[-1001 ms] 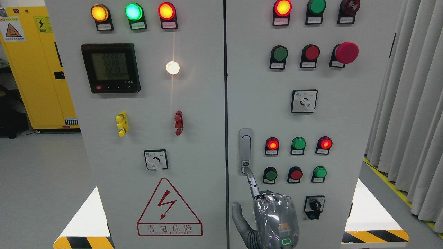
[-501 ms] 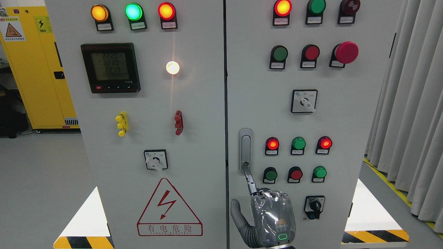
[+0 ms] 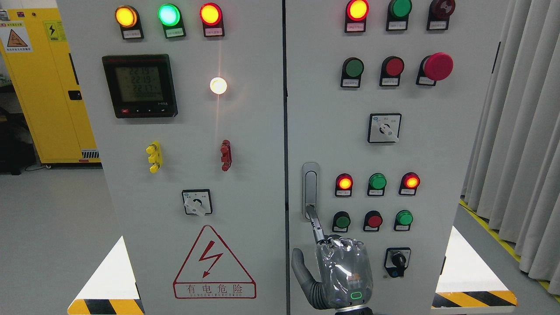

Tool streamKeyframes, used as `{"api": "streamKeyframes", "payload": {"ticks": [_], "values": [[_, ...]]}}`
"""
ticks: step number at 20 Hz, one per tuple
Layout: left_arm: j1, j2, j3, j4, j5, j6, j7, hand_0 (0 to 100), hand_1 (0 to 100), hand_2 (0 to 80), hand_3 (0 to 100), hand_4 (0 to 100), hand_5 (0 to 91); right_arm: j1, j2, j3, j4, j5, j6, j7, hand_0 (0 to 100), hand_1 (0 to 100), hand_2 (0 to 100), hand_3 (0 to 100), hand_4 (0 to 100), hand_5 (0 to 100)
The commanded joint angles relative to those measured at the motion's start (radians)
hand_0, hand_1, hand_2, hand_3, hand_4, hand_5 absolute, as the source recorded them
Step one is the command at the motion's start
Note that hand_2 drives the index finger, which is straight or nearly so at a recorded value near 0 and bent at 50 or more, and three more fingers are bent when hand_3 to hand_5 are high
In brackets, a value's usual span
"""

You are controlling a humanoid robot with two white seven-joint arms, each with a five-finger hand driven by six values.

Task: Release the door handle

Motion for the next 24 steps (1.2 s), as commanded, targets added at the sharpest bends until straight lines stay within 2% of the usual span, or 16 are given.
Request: {"api": "streamKeyframes", "payload": {"ticks": [1,24], "values": [[0.000,0.001,0.000,-0.015,0.000,0.001,0.000,12,56,0.0,0,0,0.0,-0.006,0.002,-0.001,0.016,-0.001,0.001,0.000,65,39,3,100,100,100],[0.000,0.001,0.000,-0.015,0.000,0.001,0.000,12,56,0.0,0,0,0.0,-0.016,0.002,-0.012,0.027,-0.006,0.009,0.001,67,39,4,100,100,100]]}}
